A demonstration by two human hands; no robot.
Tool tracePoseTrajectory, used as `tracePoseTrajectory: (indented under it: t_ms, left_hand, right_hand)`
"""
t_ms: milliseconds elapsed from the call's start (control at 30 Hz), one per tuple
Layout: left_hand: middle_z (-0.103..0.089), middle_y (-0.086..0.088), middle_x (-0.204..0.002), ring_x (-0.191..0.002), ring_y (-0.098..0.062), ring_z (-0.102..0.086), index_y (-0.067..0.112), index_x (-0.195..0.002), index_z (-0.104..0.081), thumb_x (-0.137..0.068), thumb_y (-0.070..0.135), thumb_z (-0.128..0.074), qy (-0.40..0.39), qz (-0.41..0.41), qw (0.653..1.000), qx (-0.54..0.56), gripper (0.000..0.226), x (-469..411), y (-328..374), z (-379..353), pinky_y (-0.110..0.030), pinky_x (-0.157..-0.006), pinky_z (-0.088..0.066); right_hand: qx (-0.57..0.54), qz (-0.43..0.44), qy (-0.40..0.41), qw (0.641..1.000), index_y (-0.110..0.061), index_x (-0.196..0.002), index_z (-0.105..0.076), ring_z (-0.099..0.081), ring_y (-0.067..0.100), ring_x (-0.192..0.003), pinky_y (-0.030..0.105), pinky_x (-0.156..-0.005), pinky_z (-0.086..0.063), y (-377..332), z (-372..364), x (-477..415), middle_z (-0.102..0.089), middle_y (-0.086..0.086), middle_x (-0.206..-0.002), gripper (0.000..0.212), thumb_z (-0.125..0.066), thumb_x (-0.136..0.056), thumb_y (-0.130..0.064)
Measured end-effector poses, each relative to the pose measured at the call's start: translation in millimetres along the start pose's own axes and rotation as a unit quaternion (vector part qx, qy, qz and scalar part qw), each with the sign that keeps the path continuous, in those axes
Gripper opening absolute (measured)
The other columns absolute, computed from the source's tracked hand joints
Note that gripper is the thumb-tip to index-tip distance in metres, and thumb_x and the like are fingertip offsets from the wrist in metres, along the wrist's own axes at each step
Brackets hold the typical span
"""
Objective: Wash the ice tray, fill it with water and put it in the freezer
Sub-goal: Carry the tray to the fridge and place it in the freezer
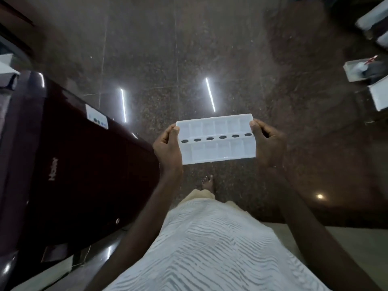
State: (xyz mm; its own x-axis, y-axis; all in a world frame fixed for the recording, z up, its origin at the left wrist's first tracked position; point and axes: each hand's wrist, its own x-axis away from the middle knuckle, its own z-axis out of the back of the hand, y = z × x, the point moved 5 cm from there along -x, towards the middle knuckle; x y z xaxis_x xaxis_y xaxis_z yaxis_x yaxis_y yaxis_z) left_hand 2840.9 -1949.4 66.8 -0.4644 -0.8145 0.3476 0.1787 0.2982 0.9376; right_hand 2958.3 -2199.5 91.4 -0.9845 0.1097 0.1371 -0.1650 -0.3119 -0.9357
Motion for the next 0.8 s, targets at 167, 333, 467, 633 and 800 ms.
tracePoseTrajectory:
  t_ms: [167, 333, 467, 633, 800]
  left_hand:
    - [-0.078, 0.003, -0.090, -0.084, -0.017, -0.072, 0.015, -0.107, -0.082, -0.096, 0.025, -0.068, -0.008, -0.013, 1.000, -0.021, 0.020, -14, 13, -63, -0.043, -0.075, -0.061]
    - [-0.076, 0.003, -0.089, -0.082, -0.012, -0.069, 0.007, -0.112, -0.079, -0.097, 0.019, -0.068, 0.010, -0.025, 0.999, -0.035, 0.022, -23, 23, -117, -0.035, -0.073, -0.059]
    - [-0.077, 0.001, -0.091, -0.082, -0.013, -0.071, 0.009, -0.111, -0.080, -0.098, 0.017, -0.069, 0.036, -0.029, 0.998, -0.039, 0.020, -15, 20, -160, -0.034, -0.073, -0.060]
    - [-0.080, 0.002, -0.093, -0.086, -0.018, -0.074, 0.029, -0.100, -0.079, -0.099, 0.018, -0.068, 0.081, -0.016, 0.996, -0.025, 0.015, 15, 12, -209, -0.039, -0.077, -0.063]
    - [-0.079, 0.002, -0.099, -0.090, -0.013, -0.074, 0.026, -0.109, -0.076, -0.101, 0.016, -0.066, 0.128, 0.006, 0.992, 0.001, 0.016, 53, 5, -258, -0.033, -0.078, -0.062]
  right_hand:
    - [-0.002, 0.012, -0.014, 1.000, -0.011, -0.118, -0.078, -0.069, -0.009, -0.079, 0.011, -0.069, -0.053, -13, 13, -71, -0.078, -0.003, -0.103, 0.028, -0.069, -0.098, -0.028]
    - [0.002, 0.026, -0.035, 0.999, -0.010, -0.119, -0.077, -0.066, -0.015, -0.078, 0.007, -0.068, -0.049, -18, 27, -131, -0.077, -0.003, -0.102, 0.027, -0.069, -0.099, -0.026]
    - [-0.004, 0.030, -0.075, 0.997, -0.015, -0.119, -0.077, -0.068, -0.011, -0.078, 0.009, -0.067, -0.051, -17, 40, -182, -0.076, -0.008, -0.097, 0.023, -0.068, -0.100, -0.025]
    - [0.010, 0.045, -0.140, 0.989, -0.014, -0.117, -0.078, -0.069, -0.007, -0.078, 0.012, -0.069, -0.054, -12, 61, -245, -0.077, -0.005, -0.098, 0.024, -0.068, -0.099, -0.027]
    - [0.022, 0.079, -0.209, 0.974, -0.014, -0.112, -0.079, -0.067, -0.010, -0.071, 0.011, -0.066, -0.052, -20, 83, -304, -0.076, -0.004, -0.091, 0.018, -0.068, -0.099, -0.020]
